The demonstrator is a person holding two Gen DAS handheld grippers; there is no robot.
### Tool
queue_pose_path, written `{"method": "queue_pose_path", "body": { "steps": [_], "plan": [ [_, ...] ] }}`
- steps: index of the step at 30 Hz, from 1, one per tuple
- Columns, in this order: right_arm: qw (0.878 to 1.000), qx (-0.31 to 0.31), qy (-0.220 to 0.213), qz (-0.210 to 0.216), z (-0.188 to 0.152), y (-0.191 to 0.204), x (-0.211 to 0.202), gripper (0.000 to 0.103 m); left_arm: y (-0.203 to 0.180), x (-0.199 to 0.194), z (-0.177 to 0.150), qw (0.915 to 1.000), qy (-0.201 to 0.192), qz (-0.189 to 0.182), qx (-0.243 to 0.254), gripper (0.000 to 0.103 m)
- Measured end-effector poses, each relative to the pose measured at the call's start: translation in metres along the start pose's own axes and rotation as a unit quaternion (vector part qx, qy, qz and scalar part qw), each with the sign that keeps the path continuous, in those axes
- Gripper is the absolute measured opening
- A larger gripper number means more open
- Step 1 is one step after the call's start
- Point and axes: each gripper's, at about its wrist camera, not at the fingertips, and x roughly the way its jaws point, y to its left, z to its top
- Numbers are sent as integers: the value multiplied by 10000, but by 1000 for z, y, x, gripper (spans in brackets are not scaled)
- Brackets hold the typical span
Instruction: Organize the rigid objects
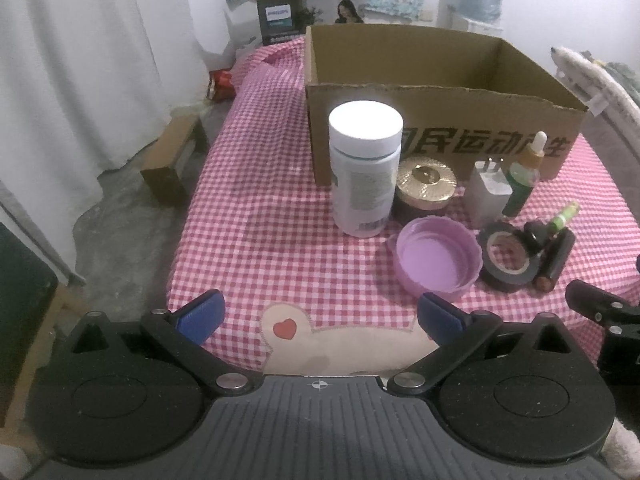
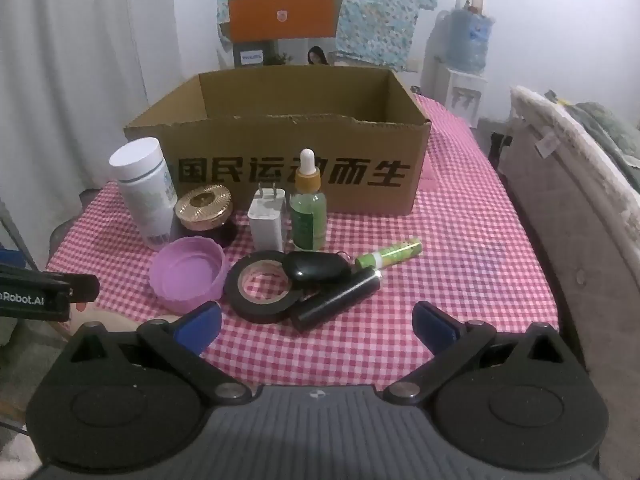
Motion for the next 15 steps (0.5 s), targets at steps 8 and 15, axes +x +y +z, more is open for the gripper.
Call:
{"method": "queue_pose_path", "body": {
  "steps": [8,15],
  "plan": [
    [9999,-18,-141,98,1,3,-1,103,0,2,2,10000,25,40,11,103],
    [9999,-63,-97,105,5,4,3,103,-3,5,3,9999,40,67,138,103]
  ]
}}
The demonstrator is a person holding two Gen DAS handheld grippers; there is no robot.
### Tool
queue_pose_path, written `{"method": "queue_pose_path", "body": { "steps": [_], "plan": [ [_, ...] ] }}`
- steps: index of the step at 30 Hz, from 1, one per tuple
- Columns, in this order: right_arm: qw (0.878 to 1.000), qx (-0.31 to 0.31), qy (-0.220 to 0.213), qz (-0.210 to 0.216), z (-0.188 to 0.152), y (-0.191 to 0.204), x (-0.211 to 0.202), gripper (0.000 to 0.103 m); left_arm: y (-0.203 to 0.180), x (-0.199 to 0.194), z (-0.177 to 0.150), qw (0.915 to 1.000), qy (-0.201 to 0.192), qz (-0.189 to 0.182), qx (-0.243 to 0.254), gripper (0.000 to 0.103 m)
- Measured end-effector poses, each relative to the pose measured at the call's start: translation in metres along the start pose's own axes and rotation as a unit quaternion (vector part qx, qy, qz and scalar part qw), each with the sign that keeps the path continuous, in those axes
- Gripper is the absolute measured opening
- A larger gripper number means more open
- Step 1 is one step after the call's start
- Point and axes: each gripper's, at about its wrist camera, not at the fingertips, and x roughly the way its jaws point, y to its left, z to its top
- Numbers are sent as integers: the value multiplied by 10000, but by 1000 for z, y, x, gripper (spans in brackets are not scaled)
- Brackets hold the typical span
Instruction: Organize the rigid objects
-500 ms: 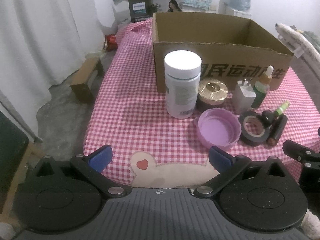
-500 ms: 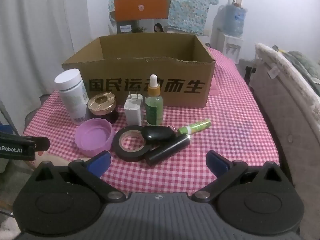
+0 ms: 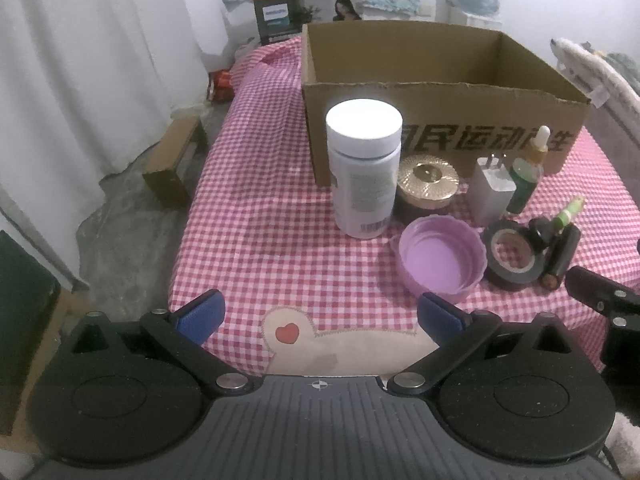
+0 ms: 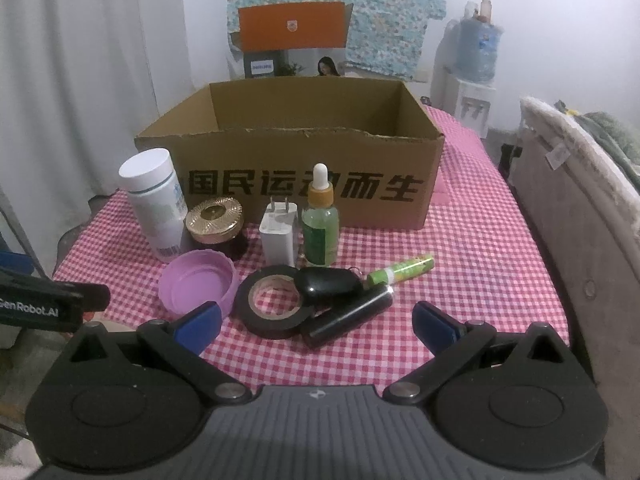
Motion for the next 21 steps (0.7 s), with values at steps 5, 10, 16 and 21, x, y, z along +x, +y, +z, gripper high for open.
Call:
{"method": "queue_pose_path", "body": {
  "steps": [5,10,16,21],
  "plan": [
    [10000,-31,-53,1,1,1,1,103,-1,1,1,10000,-10,30,44,103],
    [9999,-9,-100,17,1,-1,2,103,0,1,2,10000,0,48,50,103],
    [9996,-120,-250,-67,1,1,2,103,1,0,3,10000,-32,60,47,103],
    [9996,-114,-267,-63,2,1,2,103,2,0,3,10000,-36,76,54,103]
  ]
}}
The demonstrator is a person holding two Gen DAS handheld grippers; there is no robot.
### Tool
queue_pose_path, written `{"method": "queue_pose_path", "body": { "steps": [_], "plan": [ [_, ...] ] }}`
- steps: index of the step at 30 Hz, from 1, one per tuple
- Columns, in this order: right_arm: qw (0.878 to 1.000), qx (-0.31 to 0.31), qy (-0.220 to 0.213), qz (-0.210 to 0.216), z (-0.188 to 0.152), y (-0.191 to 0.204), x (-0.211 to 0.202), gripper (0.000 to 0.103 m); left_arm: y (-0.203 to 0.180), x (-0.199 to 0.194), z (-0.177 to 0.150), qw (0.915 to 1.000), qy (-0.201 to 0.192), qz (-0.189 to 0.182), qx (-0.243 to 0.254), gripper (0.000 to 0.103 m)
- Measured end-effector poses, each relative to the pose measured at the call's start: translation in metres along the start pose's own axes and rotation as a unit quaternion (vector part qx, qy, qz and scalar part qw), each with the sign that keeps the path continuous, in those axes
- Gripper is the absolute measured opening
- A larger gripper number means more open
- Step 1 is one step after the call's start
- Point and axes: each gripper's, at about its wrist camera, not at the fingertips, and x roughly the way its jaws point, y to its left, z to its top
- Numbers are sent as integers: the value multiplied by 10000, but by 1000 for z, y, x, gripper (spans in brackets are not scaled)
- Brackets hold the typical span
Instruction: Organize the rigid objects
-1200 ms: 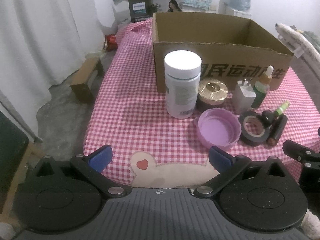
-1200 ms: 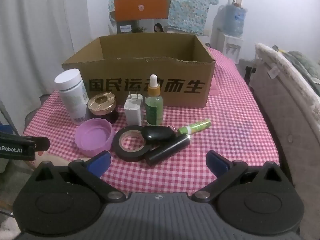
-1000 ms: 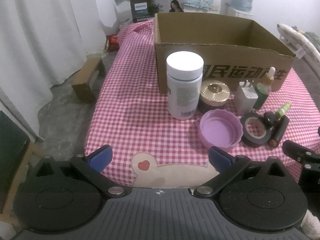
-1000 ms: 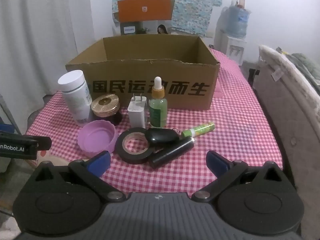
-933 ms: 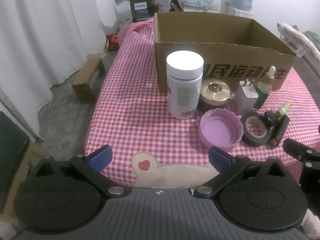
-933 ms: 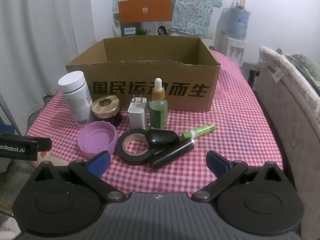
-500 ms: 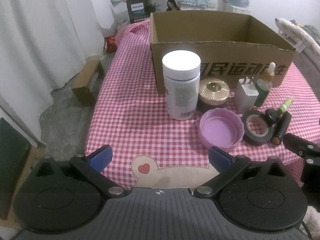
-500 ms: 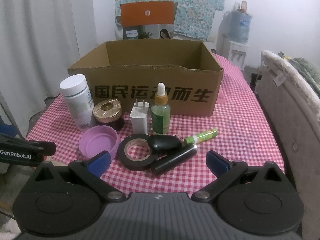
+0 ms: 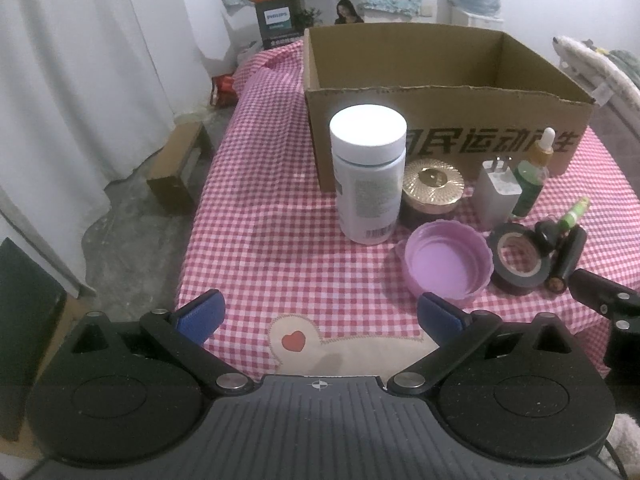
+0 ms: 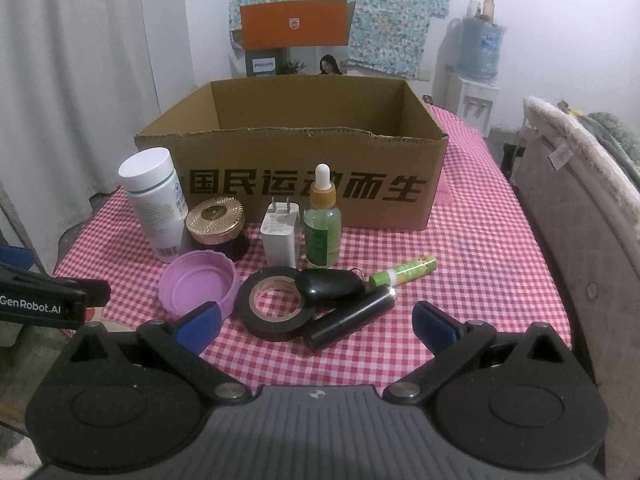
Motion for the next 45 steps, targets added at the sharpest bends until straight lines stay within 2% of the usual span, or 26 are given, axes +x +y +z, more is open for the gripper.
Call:
{"method": "queue_pose_path", "body": {
  "steps": [12,16,18,22,25,27,28,30,31,32,33,37,41,45],
  "plan": [
    [9998,74,156,47,1,-1,1,103,-3,1,2,9999,-24,-42,92,103],
    [9998,140,90,67,-1,-6,-2,103,-8,-3,4,9989,-239,-306,251,103],
    [9997,250,25,58,-2,-13,-5,103,-12,-9,6,9963,-463,-577,426,103],
    [9972,720,-181,-91,0,-45,-14,103,-28,-16,13,9850,-851,-1163,950,102],
    [9924,1200,-233,-156,4,-76,-19,102,-46,-18,20,9721,-1050,-1505,1463,100],
    [9886,1486,-178,-137,7,-95,-19,97,-60,-15,25,9630,-1081,-1739,1754,97],
    [9845,1745,-175,-6,8,-106,-14,95,-67,-14,28,9586,-1091,-1830,1887,95],
    [9802,1974,-23,126,11,-118,-4,88,-82,-10,33,9493,-1107,-2001,2156,90],
    [9778,2082,124,219,13,-123,5,86,-88,-7,34,9449,-1093,-2084,2276,83],
    [9751,2180,252,321,14,-127,14,80,-96,-4,36,9401,-1080,-2157,2410,76],
    [9720,2280,378,419,16,-131,23,73,-103,-1,37,9358,-1063,-2216,2527,74],
    [9602,2525,948,721,22,-139,63,66,-128,12,37,9218,-1003,-2353,2913,61],
    [9525,2592,1349,861,26,-141,93,55,-147,28,40,9151,-804,-2437,3111,49],
    [9506,2531,1530,939,29,-142,110,42,-157,45,46,9164,-508,-2522,3066,42]
  ]
}}
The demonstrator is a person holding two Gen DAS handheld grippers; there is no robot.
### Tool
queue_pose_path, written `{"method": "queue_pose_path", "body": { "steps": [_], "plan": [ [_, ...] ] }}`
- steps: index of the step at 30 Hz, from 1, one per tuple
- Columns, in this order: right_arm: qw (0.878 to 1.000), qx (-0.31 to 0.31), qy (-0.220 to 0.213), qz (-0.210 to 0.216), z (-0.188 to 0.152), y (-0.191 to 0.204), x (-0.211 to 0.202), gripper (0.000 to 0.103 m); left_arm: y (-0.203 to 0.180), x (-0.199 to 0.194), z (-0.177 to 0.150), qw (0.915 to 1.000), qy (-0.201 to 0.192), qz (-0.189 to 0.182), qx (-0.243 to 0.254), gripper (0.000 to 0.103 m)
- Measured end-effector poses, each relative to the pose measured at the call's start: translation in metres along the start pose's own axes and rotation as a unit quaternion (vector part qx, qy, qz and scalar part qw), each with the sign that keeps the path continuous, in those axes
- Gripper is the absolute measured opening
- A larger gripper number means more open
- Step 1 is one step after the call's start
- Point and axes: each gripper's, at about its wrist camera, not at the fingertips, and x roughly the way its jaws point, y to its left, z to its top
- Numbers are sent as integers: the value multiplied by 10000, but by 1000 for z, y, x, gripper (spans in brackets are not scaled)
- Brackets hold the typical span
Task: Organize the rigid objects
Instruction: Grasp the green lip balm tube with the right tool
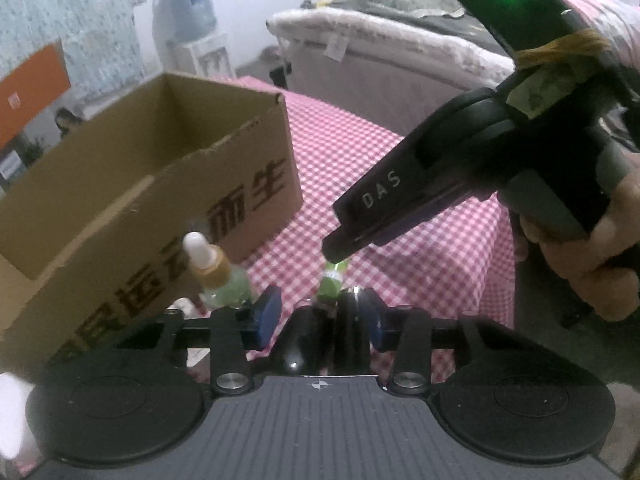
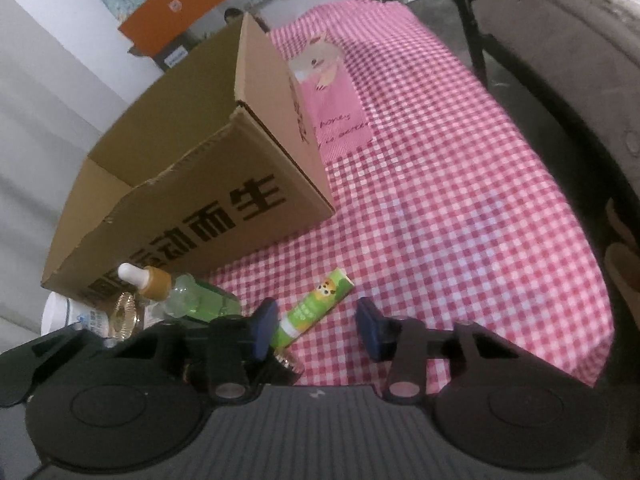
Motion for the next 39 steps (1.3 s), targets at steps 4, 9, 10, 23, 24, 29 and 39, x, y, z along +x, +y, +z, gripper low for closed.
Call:
{"method": "queue_pose_path", "body": {
  "steps": [4,9,10,23,24,29,39],
  "plan": [
    [9998,-144,116,34,8,2,10,32,2,15,6,9998,186,-23,-86,38],
    [9993,-324,159,95,12,5,20,25,1,24,12,9997,218,-52,-66,38],
    [9992,-356,154,106,12,6,22,24,0,26,14,9997,228,-58,-61,38],
    [9993,-198,154,273,15,-8,24,23,7,56,27,9964,755,-39,-380,24],
    [9993,-188,142,295,16,-9,23,23,8,56,27,9964,745,-59,-409,22],
    [9984,-4,50,560,13,-17,21,17,7,55,29,9969,660,-39,-436,15],
    [9960,-155,-527,700,0,0,-22,13,1,18,33,9991,-73,83,-415,15]
  ]
}}
